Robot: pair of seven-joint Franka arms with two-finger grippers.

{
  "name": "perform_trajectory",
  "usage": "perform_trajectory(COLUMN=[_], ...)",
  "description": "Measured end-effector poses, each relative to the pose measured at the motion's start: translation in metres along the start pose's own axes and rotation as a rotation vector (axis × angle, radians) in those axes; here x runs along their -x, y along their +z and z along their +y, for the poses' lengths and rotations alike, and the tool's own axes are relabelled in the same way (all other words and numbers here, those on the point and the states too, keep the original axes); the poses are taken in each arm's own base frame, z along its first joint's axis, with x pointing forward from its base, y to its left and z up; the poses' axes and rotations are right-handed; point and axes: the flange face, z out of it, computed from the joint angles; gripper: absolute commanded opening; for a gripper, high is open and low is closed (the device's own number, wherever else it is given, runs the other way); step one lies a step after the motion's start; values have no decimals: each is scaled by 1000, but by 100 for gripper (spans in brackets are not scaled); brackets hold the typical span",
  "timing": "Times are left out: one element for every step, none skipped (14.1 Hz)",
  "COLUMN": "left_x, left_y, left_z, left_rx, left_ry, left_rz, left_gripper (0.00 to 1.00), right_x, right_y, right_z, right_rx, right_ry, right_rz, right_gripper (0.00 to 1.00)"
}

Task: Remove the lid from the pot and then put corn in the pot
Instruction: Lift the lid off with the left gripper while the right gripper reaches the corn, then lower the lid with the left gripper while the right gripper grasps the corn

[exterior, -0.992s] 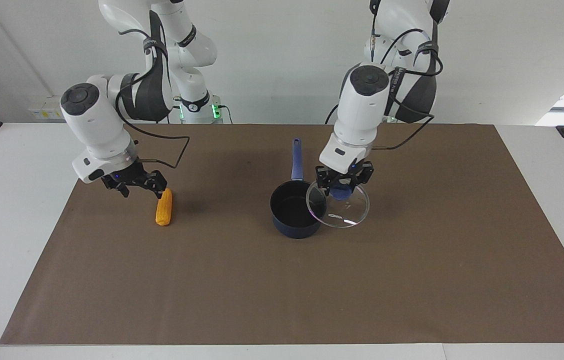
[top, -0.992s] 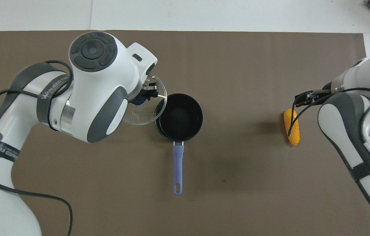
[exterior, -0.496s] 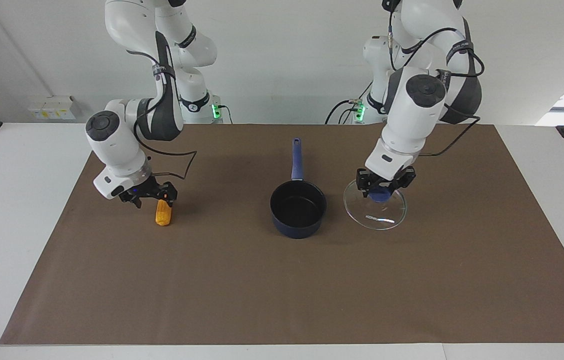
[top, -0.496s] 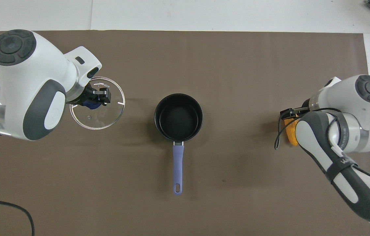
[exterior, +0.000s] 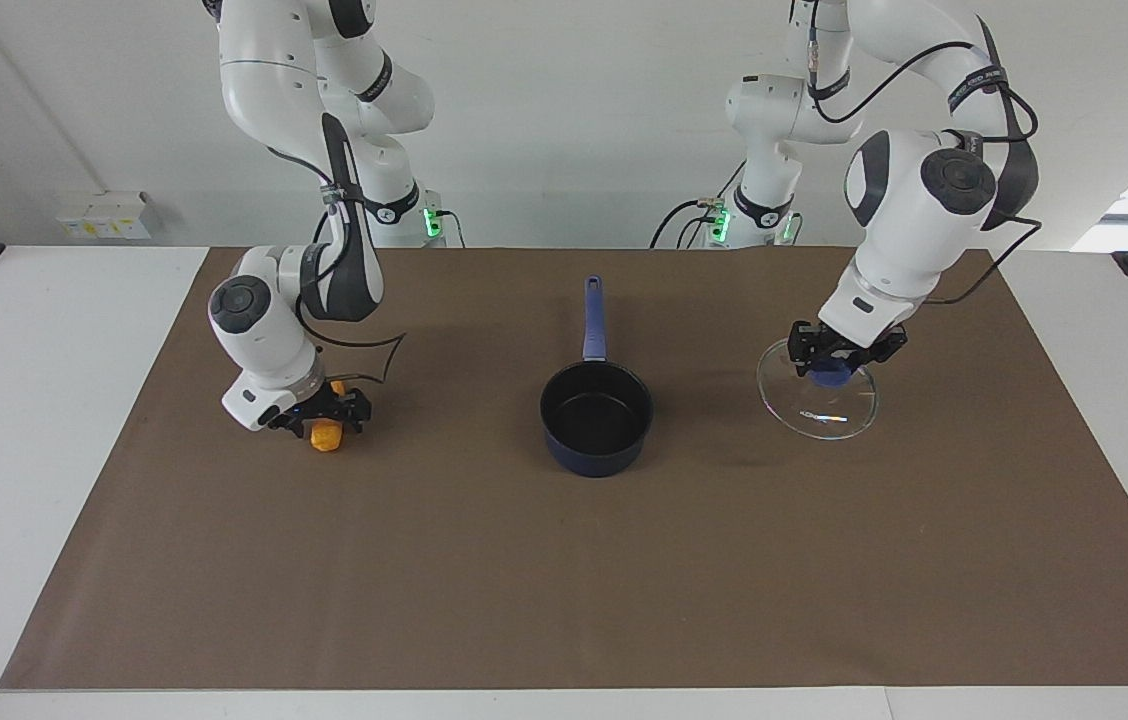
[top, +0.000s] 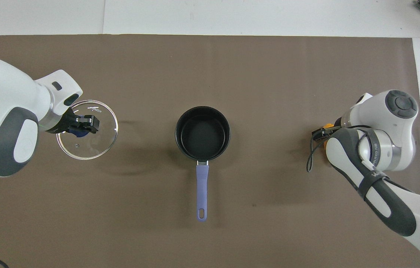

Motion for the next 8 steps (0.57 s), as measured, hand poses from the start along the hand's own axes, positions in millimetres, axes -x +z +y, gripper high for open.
perform_trajectory(left_x=[8,16,25,33,40,48,55,62], left_y=[6,12,16,20,24,29,35,40], left_z=[-8,-12,-14,-16,-21,-26,-33,-37], left_rx=[2,4,6,7,9,11,13,15], left_ry=[1,0,1,3,5,3,0,-1], left_rz=[-2,-10,-21,-30,-40,-52,-58,-60], left_gripper=[0,0,0,0,0,0,0,0], right_x=[3,5,6,5,5,5,3,2], right_y=[2,4,4,4,4,3,0,-3], right_z=[2,3,3,3,3,2,1,0], right_rx=[-3,-6,-6,-6,-6,-5,-4,-4], right_ry=[-6,-12,-16,-16,-21,-29,-34,-37], right_rz=[-22,-34,-36,-36,-36,-34,-28,-25], right_gripper=[100,91,53,1,0,0,0,0])
